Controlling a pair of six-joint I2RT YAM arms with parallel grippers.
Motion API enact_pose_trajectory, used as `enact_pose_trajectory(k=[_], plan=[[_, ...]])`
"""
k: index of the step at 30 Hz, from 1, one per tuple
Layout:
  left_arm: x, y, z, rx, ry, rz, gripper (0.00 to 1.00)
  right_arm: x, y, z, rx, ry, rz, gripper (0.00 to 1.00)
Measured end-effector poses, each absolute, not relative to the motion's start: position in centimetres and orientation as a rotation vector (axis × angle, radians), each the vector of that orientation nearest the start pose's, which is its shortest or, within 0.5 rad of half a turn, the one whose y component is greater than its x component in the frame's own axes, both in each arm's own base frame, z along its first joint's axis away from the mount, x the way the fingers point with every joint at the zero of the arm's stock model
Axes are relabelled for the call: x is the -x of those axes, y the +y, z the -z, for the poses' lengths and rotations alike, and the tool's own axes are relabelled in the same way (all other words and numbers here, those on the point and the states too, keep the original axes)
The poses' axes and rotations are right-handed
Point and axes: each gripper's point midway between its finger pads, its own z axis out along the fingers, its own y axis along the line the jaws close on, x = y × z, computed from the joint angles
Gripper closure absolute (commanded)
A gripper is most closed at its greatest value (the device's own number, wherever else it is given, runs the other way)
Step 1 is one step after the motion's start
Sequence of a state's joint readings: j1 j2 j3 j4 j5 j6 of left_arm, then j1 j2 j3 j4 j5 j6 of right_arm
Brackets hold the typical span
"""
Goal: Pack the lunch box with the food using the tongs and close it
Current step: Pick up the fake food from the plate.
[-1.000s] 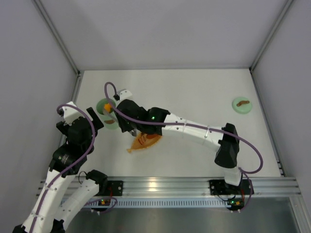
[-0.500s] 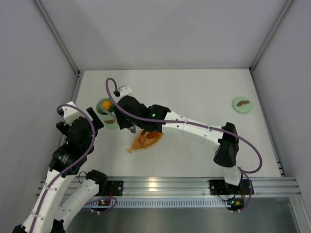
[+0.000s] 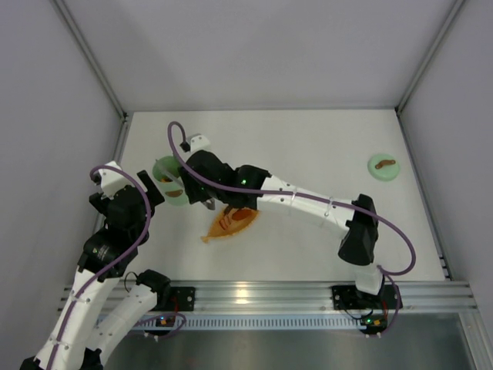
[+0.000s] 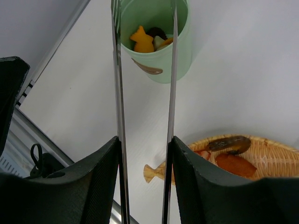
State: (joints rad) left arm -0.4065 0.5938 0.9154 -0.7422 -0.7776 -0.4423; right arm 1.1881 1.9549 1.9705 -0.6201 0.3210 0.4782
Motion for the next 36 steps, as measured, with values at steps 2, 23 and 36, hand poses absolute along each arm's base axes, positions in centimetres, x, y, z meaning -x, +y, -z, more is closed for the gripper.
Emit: enact_pose_trajectory(k=[2,23,36], plan=[[-22.0,2.5,-27.5,0.512,1.799,-0.193,0.01,-23.9,48.8,-25.4,0.581,2.122,-0.606,0.55],[-22.0,2.5,-27.5,0.512,1.799,-0.192,0.01,-17.4,28.8,-18.1,0.386,2.295,-0.410,0.59],[-22.0,2.5,-27.5,0.512,1.799,-0.192,0.01,-16.1,29.0,-14.0,0.496,2.377,-0.385,0.58]])
